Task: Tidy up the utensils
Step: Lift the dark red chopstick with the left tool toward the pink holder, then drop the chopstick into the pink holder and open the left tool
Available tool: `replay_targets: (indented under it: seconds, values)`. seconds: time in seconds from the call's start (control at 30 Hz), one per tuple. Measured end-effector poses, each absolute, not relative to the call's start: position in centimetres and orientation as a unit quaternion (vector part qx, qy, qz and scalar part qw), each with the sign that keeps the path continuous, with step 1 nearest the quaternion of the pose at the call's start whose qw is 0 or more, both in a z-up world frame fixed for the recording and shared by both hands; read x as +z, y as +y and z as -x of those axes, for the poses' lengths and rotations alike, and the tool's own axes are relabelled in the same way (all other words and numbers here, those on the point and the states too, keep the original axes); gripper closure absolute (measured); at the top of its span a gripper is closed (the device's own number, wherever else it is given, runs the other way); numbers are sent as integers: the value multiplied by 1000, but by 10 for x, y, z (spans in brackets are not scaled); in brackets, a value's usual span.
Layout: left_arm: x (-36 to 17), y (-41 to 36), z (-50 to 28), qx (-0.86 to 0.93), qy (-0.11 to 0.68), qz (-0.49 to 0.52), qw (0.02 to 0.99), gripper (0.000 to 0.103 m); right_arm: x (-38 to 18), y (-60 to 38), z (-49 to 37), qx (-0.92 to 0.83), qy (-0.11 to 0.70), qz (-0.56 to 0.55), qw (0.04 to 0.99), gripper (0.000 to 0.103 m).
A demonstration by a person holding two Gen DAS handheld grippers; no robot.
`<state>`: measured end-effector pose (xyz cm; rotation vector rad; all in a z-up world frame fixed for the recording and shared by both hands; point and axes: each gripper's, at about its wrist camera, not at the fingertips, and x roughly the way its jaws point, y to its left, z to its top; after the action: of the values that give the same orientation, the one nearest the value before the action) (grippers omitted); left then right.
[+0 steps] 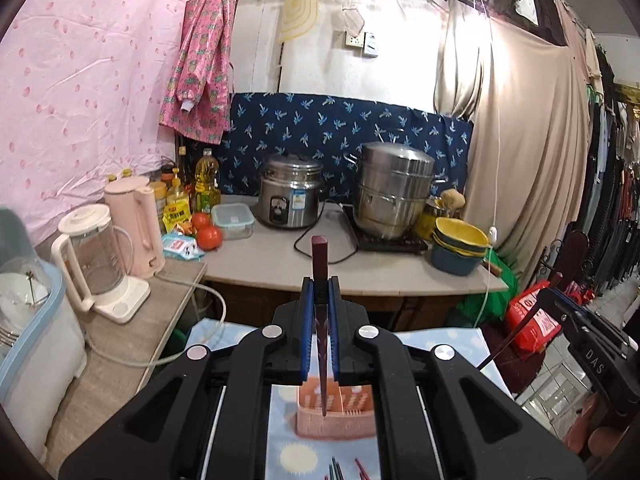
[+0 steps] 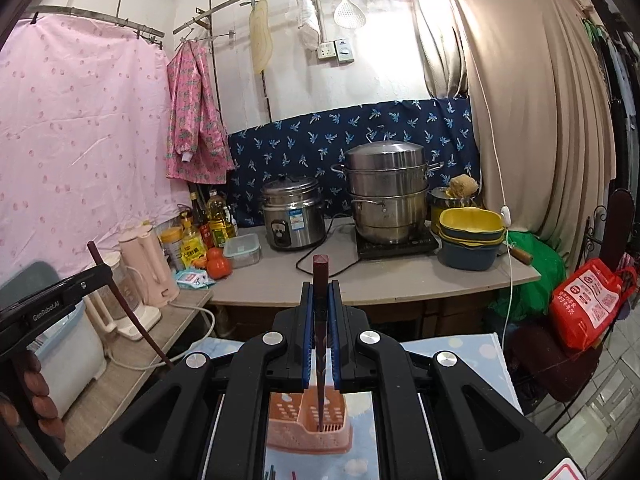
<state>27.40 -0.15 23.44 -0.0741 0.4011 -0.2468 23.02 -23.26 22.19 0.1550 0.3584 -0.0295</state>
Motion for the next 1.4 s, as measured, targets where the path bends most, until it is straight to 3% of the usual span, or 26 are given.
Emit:
replay_targets:
  seconds: [0.4, 0.47, 0.5, 0.53, 0.6, 0.97, 1.4]
  values:
    - [158, -11, -336, -120, 242, 44, 962, 96, 136, -244, -300, -23, 250, -89, 964, 96]
    - [146, -8, -338, -115, 251, 49, 960, 94, 127, -247, -299, -32, 252, -89, 963, 89]
    - [142, -7, -337, -109, 251, 48, 961, 84, 124, -249, -296, -37, 252, -88, 963, 77]
    - [139, -6, -335, -101, 254, 45, 961, 67, 123, -250, -293, -40, 250, -89, 963, 62]
    - [136, -2, -329, -93, 250, 44, 963, 54, 123, -253, -284, -45, 240, -92, 965, 55]
    - [113, 24, -252, -82, 281, 41, 955, 47, 121, -256, -196, -45, 246, -78, 965, 51]
    - [-7, 46, -143, -72, 404, 39, 911, 47, 18, -261, -78, -54, 365, -104, 924, 51]
